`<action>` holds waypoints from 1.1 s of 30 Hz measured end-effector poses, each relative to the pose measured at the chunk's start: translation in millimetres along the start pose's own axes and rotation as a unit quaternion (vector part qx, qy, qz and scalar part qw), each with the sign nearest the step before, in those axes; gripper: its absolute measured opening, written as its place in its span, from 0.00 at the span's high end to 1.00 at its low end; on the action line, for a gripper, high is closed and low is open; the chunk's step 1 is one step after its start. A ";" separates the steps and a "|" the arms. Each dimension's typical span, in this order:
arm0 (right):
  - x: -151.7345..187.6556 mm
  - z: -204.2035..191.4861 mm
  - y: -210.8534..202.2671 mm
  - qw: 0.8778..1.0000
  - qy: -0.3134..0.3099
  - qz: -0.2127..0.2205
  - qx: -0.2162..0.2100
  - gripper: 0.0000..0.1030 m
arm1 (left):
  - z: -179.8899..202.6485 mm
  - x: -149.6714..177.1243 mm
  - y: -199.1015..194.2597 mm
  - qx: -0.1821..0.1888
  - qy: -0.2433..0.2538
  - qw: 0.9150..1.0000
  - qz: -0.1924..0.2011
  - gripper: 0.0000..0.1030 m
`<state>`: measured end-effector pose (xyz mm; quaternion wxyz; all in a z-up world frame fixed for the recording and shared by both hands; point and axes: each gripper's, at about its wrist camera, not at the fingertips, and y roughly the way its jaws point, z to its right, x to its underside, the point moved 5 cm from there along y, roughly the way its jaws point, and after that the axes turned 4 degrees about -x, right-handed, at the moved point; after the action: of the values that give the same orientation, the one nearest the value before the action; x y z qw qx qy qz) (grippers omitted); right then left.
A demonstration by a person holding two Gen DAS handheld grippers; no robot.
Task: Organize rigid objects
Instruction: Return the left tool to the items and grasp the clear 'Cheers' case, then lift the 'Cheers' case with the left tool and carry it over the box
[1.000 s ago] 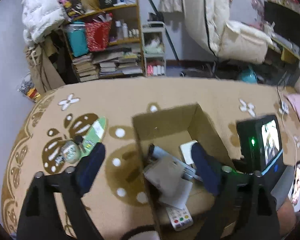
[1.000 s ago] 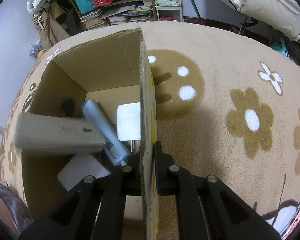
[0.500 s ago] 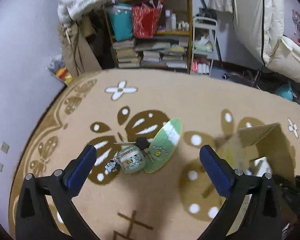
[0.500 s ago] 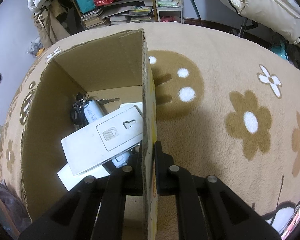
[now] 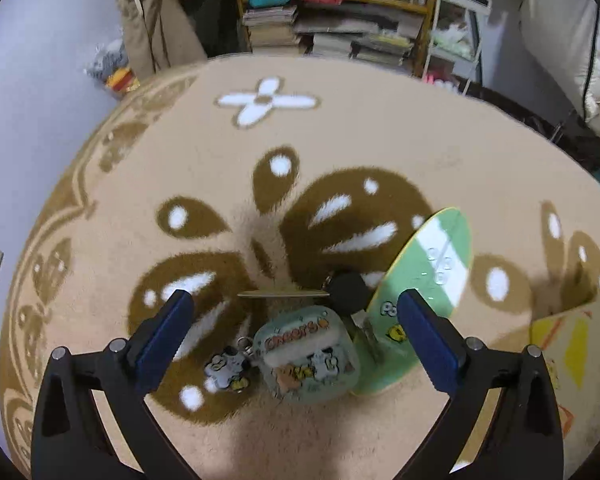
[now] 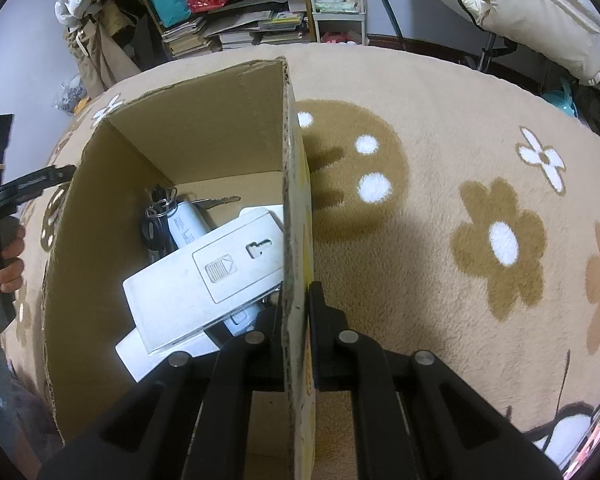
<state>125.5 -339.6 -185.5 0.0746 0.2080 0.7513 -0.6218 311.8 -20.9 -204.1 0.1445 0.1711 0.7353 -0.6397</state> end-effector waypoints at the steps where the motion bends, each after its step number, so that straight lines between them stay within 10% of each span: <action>1: -0.1 0.1 -0.1 1.000 0.000 0.000 0.000 0.92 | 1.5 0.7 6.4 -0.006 -0.001 1.000 -0.007 0.03; 9: 0.2 -0.1 0.4 1.000 0.001 0.000 -0.001 0.92 | -9.8 15.4 37.0 -0.008 -0.088 0.995 -0.037 0.15; 19: 0.1 0.4 1.2 1.000 0.000 0.000 -0.001 0.92 | 4.4 28.2 23.1 -0.052 -0.039 0.997 -0.036 0.50; 33: 0.6 1.3 1.4 1.000 0.002 0.001 -0.003 0.92 | -6.5 45.1 -16.7 -0.071 -0.010 0.997 -0.007 0.50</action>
<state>125.3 -340.6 -187.3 0.0738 0.2097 0.7533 -0.6190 264.1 -13.6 -207.8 0.1589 0.1485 0.7786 -0.5887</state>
